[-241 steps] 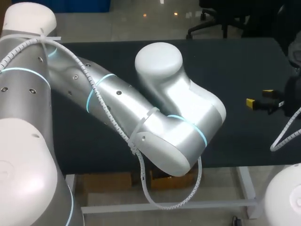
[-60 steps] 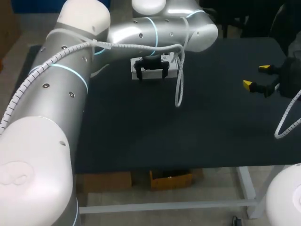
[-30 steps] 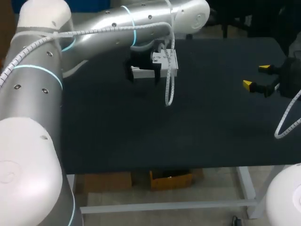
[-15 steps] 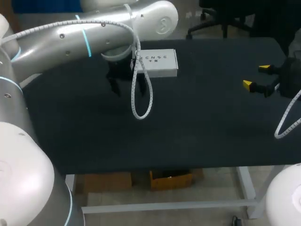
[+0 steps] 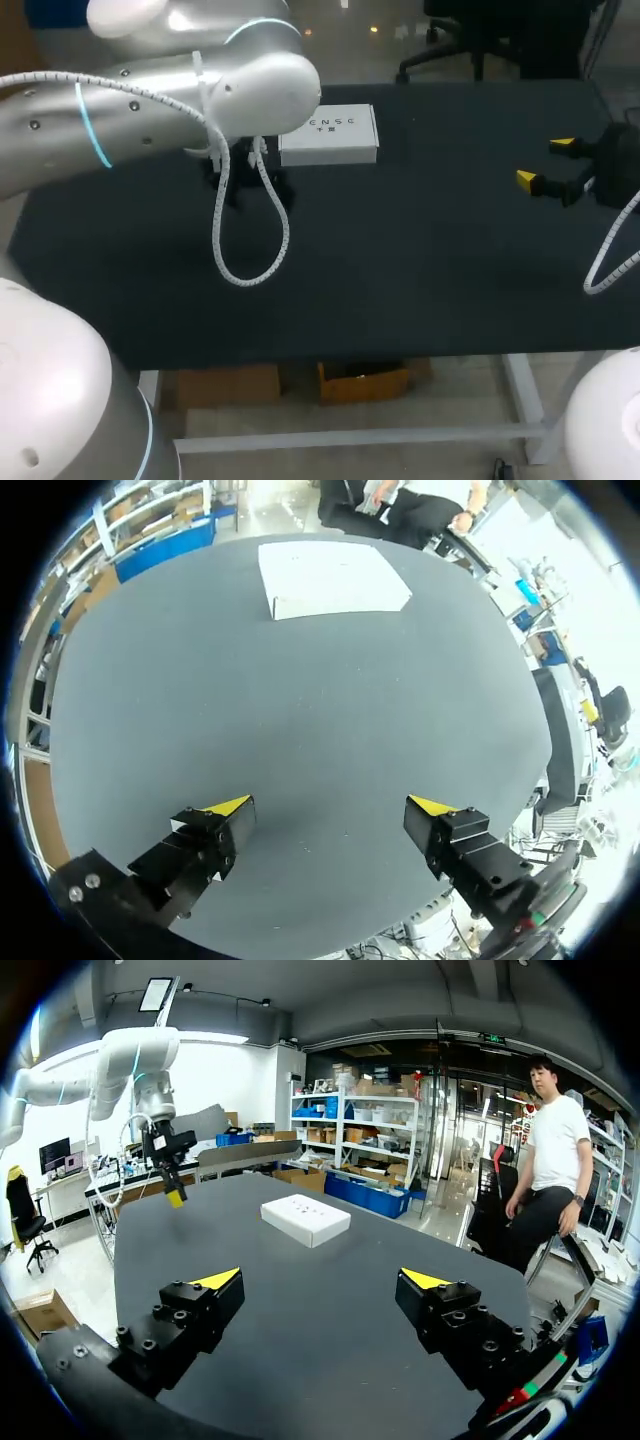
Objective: Assemble the packaging by folding the flat box into shape, placing the metal phone stand inside, and closing the box properly
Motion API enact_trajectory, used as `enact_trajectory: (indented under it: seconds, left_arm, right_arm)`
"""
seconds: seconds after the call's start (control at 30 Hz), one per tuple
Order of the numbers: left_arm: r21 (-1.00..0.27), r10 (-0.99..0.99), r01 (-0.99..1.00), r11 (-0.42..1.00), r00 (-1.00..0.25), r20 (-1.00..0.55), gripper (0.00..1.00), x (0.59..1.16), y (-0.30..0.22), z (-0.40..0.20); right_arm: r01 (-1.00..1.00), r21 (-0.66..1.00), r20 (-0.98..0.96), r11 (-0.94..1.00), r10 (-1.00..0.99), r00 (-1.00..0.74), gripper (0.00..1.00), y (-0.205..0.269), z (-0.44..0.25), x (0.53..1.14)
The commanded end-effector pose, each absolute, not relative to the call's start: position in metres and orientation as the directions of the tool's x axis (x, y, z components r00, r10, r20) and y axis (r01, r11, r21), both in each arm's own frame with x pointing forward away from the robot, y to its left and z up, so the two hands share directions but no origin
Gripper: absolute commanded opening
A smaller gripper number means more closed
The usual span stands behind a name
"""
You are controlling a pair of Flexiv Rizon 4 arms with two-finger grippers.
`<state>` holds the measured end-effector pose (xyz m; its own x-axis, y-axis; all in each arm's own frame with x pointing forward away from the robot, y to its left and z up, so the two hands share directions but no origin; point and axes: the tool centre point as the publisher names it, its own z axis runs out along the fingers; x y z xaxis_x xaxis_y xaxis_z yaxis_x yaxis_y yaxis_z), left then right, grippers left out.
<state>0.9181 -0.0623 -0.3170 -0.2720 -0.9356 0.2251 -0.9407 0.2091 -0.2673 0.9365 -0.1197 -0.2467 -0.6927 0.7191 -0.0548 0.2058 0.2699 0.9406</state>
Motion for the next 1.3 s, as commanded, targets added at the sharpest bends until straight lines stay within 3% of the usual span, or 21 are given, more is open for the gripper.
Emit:
enact_trajectory:
  seconds: [0.03, 0.57, 0.7, 1.3]
  left_arm:
    - [-0.680, -0.934, -0.731, 0.059, -0.281, 0.221, 1.00, 0.908, -0.063, -0.315]
    - [-0.680, -0.934, -0.731, 0.059, -0.281, 0.221, 1.00, 0.908, -0.063, -0.315]
    - [-0.719, -0.957, -0.695, 0.023, -0.223, 0.184, 1.00, 0.915, -0.062, -0.321]
    - [-0.778, -0.980, -0.623, 0.078, -0.191, 0.054, 1.00, 0.922, -0.025, -0.317]
  right_arm:
    - [0.205, 0.941, -0.054, 0.268, 0.719, -0.693, 1.00, -0.120, -0.246, 0.936]
    - [0.205, 0.941, -0.054, 0.268, 0.719, -0.693, 1.00, -0.120, -0.246, 0.936]
    - [0.205, 0.941, -0.054, 0.268, 0.719, -0.693, 1.00, -0.120, -0.246, 0.936]
    - [0.205, 0.941, -0.054, 0.268, 0.719, -0.693, 1.00, -0.120, -0.246, 0.936]
